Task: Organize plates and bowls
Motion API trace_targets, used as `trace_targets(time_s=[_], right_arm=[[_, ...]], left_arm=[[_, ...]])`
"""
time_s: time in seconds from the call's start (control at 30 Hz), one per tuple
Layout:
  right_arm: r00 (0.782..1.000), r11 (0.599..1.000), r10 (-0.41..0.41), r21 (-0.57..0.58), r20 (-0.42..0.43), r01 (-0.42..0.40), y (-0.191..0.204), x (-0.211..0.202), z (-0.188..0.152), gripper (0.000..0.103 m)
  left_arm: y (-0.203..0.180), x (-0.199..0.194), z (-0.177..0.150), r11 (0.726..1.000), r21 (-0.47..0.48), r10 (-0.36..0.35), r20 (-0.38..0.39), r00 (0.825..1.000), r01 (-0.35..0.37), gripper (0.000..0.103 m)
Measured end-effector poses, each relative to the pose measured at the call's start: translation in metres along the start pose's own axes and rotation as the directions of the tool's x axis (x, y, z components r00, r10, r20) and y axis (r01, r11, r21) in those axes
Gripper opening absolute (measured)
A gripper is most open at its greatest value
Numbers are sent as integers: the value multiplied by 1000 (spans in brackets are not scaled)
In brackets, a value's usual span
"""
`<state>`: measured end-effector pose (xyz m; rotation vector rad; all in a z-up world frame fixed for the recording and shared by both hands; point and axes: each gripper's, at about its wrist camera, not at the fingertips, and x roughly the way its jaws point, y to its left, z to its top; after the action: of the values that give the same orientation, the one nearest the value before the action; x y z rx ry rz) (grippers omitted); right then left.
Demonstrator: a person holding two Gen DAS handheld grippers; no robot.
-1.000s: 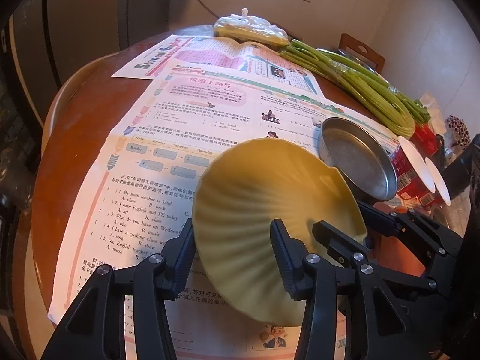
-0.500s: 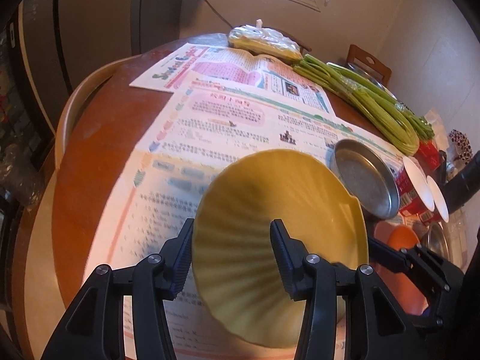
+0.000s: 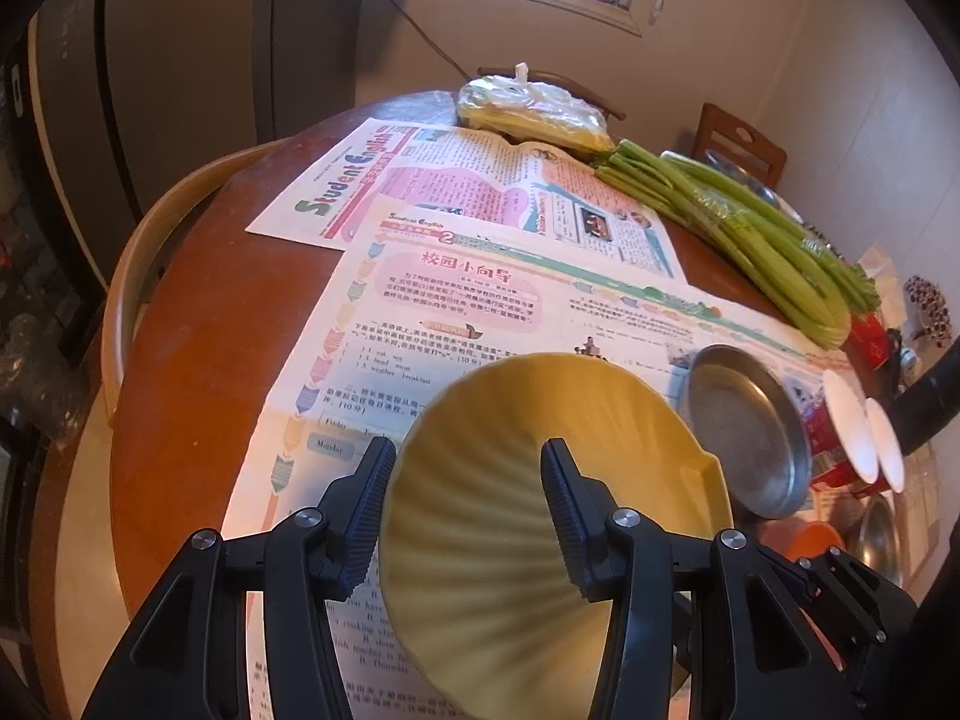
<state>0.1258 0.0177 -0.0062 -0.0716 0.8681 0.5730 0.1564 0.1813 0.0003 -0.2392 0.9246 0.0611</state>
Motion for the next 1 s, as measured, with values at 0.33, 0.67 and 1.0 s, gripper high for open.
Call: trace_targets(time_s=[0.33, 0.67, 1.0], right_arm=[[1000, 1000, -1, 24, -32, 1, -1, 14, -1, 45], [998, 1000, -1, 26, -58, 3, 2, 20, -2, 46], [997, 999, 14, 33, -76, -11, 4, 22, -5, 46]], left_arm=[[5, 30, 6, 1000, 1, 3, -26, 1000, -3, 51], [4, 45, 8, 999, 41, 26, -40, 999, -24, 53], [6, 44, 5, 999, 47, 11, -38, 999, -9, 58]])
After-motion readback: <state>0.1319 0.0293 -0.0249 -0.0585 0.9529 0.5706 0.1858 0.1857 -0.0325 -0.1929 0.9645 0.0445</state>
